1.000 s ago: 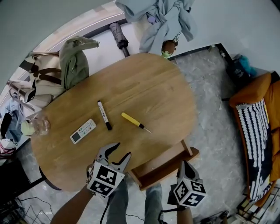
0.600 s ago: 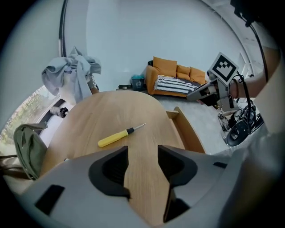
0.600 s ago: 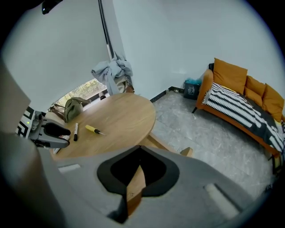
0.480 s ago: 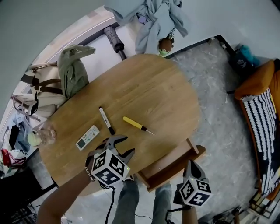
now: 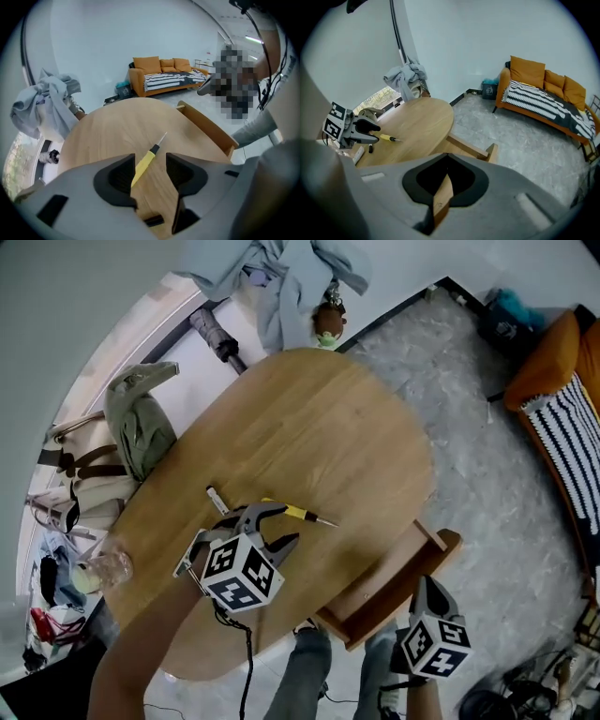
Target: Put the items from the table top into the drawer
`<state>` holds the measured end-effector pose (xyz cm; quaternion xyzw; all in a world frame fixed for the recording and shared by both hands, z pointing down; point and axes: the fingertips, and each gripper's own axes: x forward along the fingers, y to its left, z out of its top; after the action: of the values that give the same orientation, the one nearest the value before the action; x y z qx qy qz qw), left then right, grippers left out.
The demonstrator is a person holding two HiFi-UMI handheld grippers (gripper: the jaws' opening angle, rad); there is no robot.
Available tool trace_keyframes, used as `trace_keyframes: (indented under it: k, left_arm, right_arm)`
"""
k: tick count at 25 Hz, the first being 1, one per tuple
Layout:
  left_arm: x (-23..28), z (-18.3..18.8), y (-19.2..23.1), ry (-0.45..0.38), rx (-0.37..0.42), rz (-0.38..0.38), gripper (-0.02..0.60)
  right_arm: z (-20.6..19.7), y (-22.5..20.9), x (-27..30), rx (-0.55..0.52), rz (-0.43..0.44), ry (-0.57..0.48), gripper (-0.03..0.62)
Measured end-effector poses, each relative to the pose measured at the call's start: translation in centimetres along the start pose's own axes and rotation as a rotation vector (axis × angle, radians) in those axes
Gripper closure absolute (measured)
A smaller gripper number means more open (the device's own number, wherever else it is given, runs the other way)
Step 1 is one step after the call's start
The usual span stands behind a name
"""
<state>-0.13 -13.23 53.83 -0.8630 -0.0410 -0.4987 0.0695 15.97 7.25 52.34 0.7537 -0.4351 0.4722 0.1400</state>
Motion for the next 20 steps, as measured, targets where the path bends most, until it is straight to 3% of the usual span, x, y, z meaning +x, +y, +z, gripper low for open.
trace_keyframes:
  k: [4, 8, 11, 20]
  left_arm:
    - [1.4, -1.1, 0.7, 0.103, 0.194, -0.065, 0.376]
    - [2.4, -2.6, 0.9, 0.225, 0.303, -0.164, 0.376]
    - [3.0, -3.3, 1.0, 0.263, 0.325, -0.231, 0.376]
    - [4.2, -3.3, 1.6, 0.292, 0.336, -0.264, 0.404]
  right_arm:
    - [-1.2, -0.1, -0.3, 0.056, -0.017, 0.001, 0.589]
    - [-2.7, -0.4, -1.1, 0.084, -0.036, 0.018, 0.589]
    - [-3.3, -0.1, -1.3, 0.106, -0.034, 0.020, 0.589]
    - [-3.6, 0.7, -1.9, 0.117, -0.008, 0.017, 0.589]
